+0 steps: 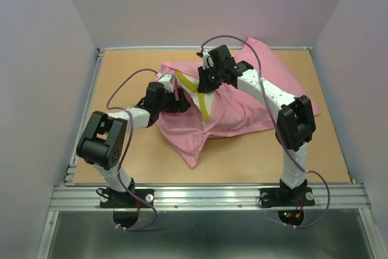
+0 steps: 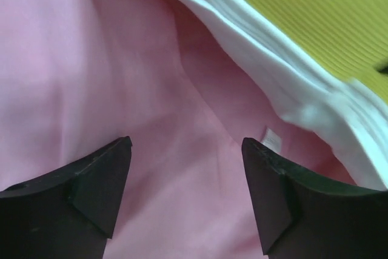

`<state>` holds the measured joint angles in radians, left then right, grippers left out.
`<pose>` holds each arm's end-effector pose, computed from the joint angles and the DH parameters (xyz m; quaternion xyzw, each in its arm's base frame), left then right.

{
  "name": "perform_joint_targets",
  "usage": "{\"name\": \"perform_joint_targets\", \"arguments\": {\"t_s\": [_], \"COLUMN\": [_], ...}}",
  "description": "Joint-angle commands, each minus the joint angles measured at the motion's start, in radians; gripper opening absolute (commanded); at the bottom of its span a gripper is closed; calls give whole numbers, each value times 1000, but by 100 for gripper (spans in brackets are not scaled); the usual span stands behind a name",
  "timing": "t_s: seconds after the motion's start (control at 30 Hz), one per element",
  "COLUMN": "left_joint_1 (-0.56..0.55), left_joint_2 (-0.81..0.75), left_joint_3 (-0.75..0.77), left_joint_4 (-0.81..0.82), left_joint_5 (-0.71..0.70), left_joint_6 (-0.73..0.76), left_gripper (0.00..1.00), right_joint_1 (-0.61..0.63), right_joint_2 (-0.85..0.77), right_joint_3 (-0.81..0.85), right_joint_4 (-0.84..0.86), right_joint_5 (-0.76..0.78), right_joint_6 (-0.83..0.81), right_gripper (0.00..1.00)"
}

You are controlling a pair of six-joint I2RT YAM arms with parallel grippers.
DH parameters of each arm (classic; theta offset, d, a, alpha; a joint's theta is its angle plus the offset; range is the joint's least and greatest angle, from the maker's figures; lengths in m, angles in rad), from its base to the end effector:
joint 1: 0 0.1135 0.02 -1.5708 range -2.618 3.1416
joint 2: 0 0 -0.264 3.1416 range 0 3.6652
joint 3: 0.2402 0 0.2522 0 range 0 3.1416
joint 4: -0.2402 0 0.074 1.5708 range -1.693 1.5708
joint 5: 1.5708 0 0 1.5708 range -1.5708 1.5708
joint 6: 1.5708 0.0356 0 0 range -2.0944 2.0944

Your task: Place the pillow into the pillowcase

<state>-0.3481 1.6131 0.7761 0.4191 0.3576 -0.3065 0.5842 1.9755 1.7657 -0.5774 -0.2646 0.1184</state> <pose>0.3134 -0.1270 0.1920 0.1141 0.8228 -0.3136 0.4600 0.3723 0.2573 0.2871 -0.2605 0.8798 0.2447 0.3134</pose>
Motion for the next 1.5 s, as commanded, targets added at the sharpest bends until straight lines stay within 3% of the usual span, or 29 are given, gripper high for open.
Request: {"name": "perform_joint_targets", "arguments": {"t_s": [0.0,0.17,0.4,0.5,0.73,0.9,1.1,1.13,1.27,1.37,1.4,1.47], "left_joint_1": [-35,-101,-143,-161,-164,-158,-132,-131,-131,-106,-74,-40], "left_joint_2": [73,168,252,284,338,410,393,366,251,110,44,-17], "left_joint_3": [77,184,242,290,291,350,405,404,336,273,263,258], "left_joint_4": [150,152,167,113,153,103,-64,-110,-155,-198,-233,-261], "left_joint_5": [-170,-336,-506,-633,-744,-767,-685,-674,-596,-551,-507,-468], "left_joint_6": [-42,24,78,110,190,222,185,182,204,240,262,291], "left_gripper": [86,98,99,93,85,69,37,28,26,16,8,4], "right_joint_1": [-18,-47,-78,-101,-118,-121,-135,-138,-138,-138,-138,-138], "right_joint_2": [-38,-47,-52,-75,-119,-158,-207,-210,-205,-178,-162,-150], "right_joint_3": [32,38,40,31,-23,-67,-143,-158,-192,-227,-248,-267], "right_joint_4": [36,40,73,86,129,149,149,149,148,146,146,146], "right_joint_5": [-149,-258,-409,-427,-505,-533,-507,-490,-369,-248,-198,-164], "right_joint_6": [78,138,253,280,346,374,360,343,281,218,186,147], "right_gripper": [1,0,0,1,0,0,0,0,1,1,1,1]}}
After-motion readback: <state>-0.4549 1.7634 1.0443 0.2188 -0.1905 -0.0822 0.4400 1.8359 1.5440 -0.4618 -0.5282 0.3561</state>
